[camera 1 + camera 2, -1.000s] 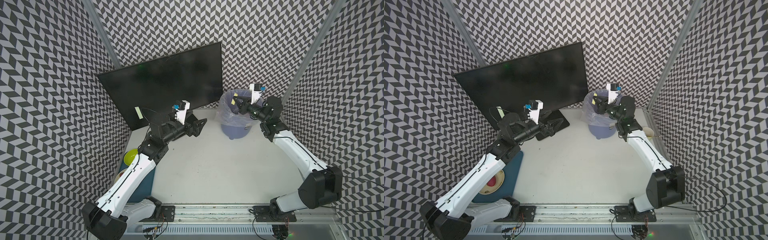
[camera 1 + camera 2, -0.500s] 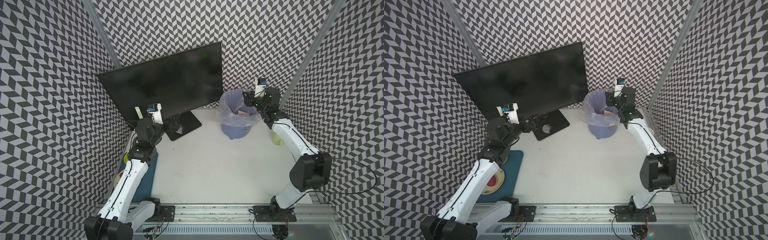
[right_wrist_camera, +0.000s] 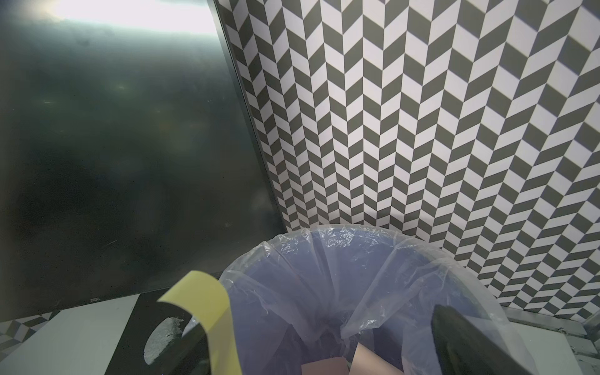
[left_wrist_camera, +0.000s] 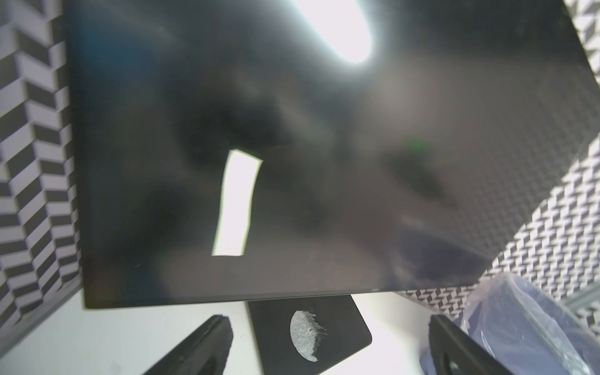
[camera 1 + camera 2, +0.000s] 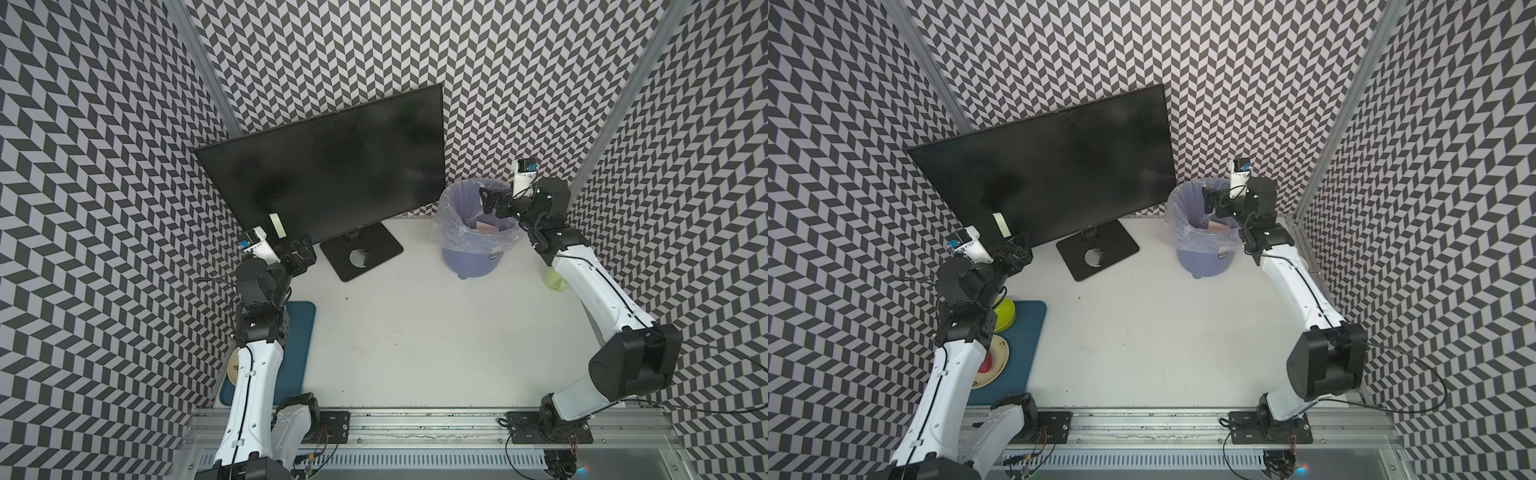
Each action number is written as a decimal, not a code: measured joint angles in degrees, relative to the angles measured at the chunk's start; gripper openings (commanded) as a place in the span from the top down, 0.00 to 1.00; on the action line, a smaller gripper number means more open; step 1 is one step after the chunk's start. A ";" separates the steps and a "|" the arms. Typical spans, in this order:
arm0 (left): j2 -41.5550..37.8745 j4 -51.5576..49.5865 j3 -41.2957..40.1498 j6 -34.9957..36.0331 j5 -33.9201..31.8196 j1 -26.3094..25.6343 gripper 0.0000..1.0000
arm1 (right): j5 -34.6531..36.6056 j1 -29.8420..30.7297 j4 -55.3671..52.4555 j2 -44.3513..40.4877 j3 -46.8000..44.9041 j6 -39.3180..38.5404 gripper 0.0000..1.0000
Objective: Remove the sticky note from the monitor
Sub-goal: Place the sticky note in the trash bin.
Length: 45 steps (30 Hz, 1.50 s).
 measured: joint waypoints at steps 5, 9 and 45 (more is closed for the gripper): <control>0.44 2.25 -3.30 -3.19 4.15 4.00 0.00 | 6.73 -0.04 -2.14 -0.28 -1.14 -2.73 0.01; 0.85 3.32 -4.15 -4.31 6.05 4.50 0.00 | 11.19 -0.13 -3.82 -0.28 -3.39 -4.26 0.01; 2.21 7.63 -6.88 -6.14 8.72 5.75 0.00 | -4.37 1.57 -10.38 -9.38 -11.47 -9.73 0.01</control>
